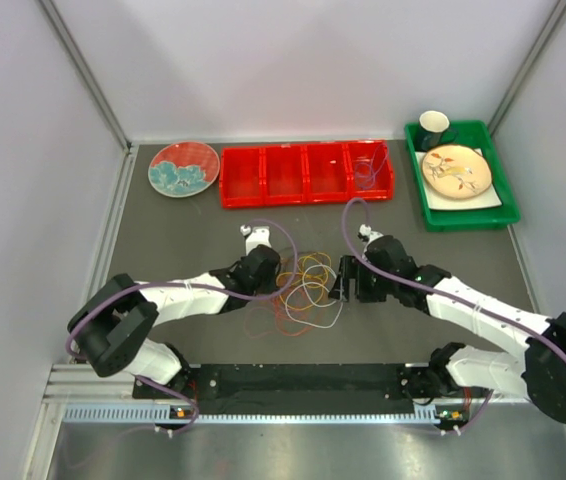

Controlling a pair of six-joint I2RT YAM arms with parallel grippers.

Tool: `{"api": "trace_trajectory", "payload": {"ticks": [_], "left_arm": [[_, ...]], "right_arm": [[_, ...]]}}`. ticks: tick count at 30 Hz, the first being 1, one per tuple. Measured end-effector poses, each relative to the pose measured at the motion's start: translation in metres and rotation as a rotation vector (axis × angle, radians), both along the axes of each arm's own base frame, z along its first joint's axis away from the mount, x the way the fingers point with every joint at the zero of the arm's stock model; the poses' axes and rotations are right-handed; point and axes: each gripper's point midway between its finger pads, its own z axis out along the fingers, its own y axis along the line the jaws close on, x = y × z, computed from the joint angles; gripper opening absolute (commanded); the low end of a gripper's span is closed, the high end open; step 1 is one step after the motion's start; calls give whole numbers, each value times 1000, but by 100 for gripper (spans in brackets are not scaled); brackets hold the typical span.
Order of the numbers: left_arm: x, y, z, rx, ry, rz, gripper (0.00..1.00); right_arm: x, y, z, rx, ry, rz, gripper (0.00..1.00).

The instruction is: Untangle the cables

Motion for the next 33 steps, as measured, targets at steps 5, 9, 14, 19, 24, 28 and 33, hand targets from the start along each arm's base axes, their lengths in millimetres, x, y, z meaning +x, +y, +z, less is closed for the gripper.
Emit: {"api": "trace_trajectory", "payload": {"ticks": [5,9,14,19,24,28,33], "left_arm": [[2,-13,31,56,-18,-11,0],[14,-35,103,6,-102,-18,0],[23,-39,216,-115,-270,-26,0],[19,-35,333,-247,-457,-72,0],[4,-28,407,-354,-585,-131,0],[-7,-19,421,-382,-621,-150,0],[-13,-14,400,-363,-602,-159,0]], "right_arm": [[2,-2,-6,-17,16,-33,77],[3,-7,-8,-46,19,-50,77],[13,-6,12,-49,-20,-60,78],[23,2,64,39,-135,-60,79],[19,9,121,177,-263,-15,81],[8,11,163,281,-364,33,81],[-6,12,206,383,-472,100,82]]}}
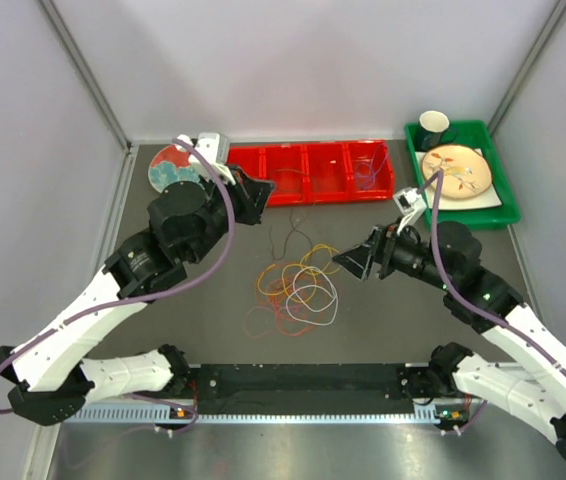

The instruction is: Untangle the cables

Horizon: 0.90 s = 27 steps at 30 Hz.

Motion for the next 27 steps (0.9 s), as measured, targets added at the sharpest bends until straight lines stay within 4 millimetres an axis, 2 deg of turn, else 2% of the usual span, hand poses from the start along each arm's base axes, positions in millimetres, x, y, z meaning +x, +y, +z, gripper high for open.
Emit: {"api": "trace_trajectory", "payload": {"ticks": [3,6,9,17,27], "left_arm": [[0,-5,-14,21,22,-16,0],[-1,-8,-19,25,32,-34,0],[-3,-11,-18,16,32,-49,0],[-12,-16,-14,-17,28,-103,0],[-21,-17,-11,-49,26,-147,0]], "right_arm": [[-5,5,20,42,-56,44,82],[-2,9,24,45,-72,59,81],[10,14,20,26,-66,41,80],[52,31,-13,-35,-11,-40,80],[73,51,-29,-31,6,-31,81]]}}
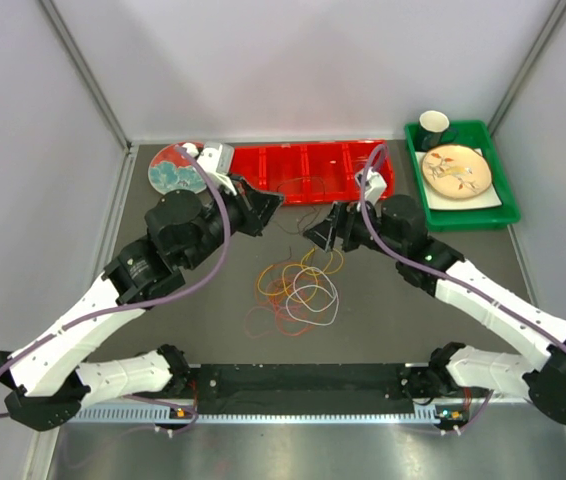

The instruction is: Untangle the cables

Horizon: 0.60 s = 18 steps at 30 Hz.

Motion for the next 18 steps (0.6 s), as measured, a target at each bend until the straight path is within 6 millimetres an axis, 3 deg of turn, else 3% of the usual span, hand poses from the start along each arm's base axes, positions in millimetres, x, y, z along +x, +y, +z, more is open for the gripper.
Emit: {"api": "trace_trajectory", "payload": {"ticks": [10,18], "left_arm": [[-2,-5,-4,-25,17,-18,0],[-2,-7,-1,-51,16,-22,0]], "right_arm": [[10,12,-14,-3,21,15,83],[23,22,-19,-5,21,15,73]]}}
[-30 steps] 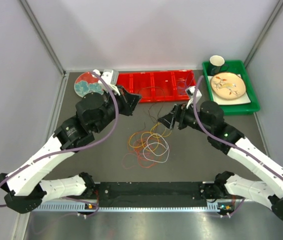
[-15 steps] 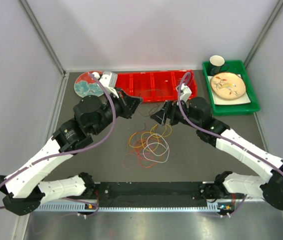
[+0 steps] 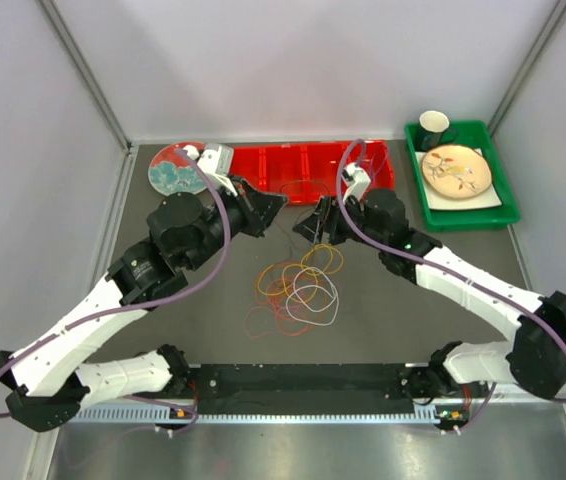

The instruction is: Untangle the cables

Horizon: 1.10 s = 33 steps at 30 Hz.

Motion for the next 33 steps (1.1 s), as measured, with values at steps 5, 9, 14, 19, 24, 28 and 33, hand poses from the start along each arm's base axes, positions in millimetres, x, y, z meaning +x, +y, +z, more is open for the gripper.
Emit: {"api": "trace_trajectory", "payload": {"ticks": [5,9,14,19,24,28,33], "left_arm": [[-2,2,2,-18,2,2,0],[-2,6,8,-48,0,19,0],[3,14,19,-112,10,76,0],[5,22,31,-175,8,117,0],[6,23,31,-189,17,130,0],[7,25,31,-192,19,141,0],[2,44,28,-188,22,189,0]], "right_arm": [[10,7,-10,-19,16,-2,70],[16,14,-18,-18,15,7,70],[21,21,-18,3,-4,21,59],[22,26,-14,27,-18,41,36],[22,30,-15,34,-18,53,0],[22,29,-18,23,-8,55,0],[27,27,-8,-9,2,32,0]]}}
